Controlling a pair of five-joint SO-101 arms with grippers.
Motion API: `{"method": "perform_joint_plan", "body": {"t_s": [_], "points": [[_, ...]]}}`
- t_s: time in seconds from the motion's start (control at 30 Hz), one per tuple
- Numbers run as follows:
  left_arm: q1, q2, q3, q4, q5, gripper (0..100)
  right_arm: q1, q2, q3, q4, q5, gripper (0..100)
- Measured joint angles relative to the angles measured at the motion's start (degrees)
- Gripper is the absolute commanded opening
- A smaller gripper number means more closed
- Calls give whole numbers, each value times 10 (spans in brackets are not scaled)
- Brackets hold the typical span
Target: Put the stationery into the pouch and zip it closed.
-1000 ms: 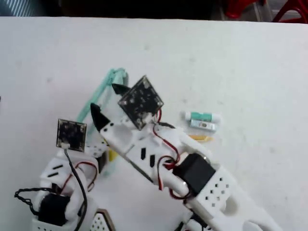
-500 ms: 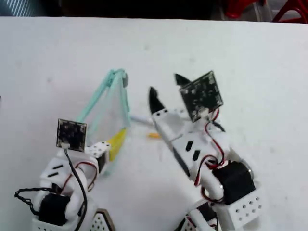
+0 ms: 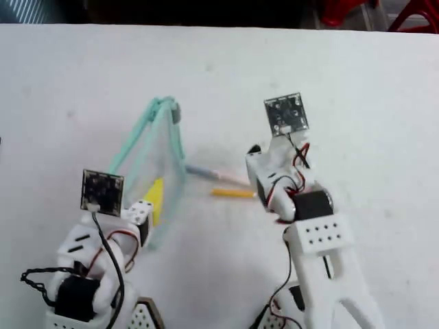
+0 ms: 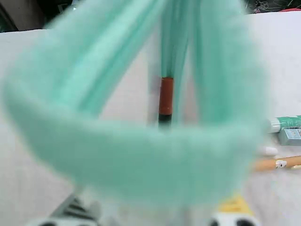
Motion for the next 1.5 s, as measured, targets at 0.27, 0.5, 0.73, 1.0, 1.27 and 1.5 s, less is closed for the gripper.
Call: {"method": "perform_joint_plan", "body": {"t_s": [0.27, 0.5, 0.73, 1.0, 1.27, 1.5], "points": [[0, 0, 0, 0, -1, 222, 50, 140, -34, -17, 0, 242], [0, 0, 0, 0, -1, 256, 52, 245, -127, 40, 134, 163], [0, 0, 0, 0, -1, 256, 52, 271, -193, 119, 252, 162], [0, 0, 9, 0, -1, 256, 47, 271, -195, 142, 256, 159], [-17, 0, 10, -4, -1, 256, -112, 280, -164, 135, 256, 159], [-66, 0, 10, -21, -1, 256, -104, 280, -151, 94, 245, 159]]}}
